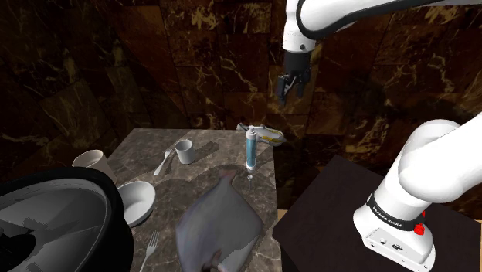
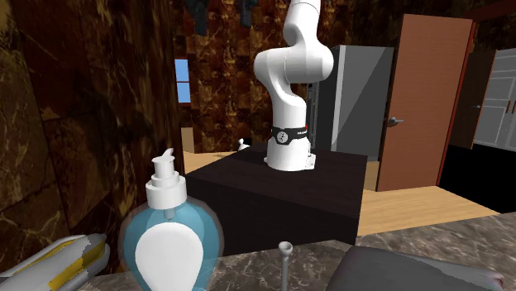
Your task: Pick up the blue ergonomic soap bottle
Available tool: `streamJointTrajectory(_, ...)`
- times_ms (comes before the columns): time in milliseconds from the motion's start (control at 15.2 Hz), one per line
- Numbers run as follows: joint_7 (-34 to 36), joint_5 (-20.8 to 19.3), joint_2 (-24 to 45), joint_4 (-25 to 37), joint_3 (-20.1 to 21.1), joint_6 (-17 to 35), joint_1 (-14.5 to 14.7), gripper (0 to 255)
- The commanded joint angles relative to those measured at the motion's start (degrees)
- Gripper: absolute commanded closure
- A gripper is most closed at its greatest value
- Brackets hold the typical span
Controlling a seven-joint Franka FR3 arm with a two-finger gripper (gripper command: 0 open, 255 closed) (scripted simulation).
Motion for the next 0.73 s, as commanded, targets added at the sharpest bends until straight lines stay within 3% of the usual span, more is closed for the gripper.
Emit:
streamJointTrajectory(0,0.4,0.2,4.1,0.5,0.2,3.9,0.1,0)
streamJointTrajectory(660,1.8,0.9,24.9,6.4,1.0,19.3,0.3,0)
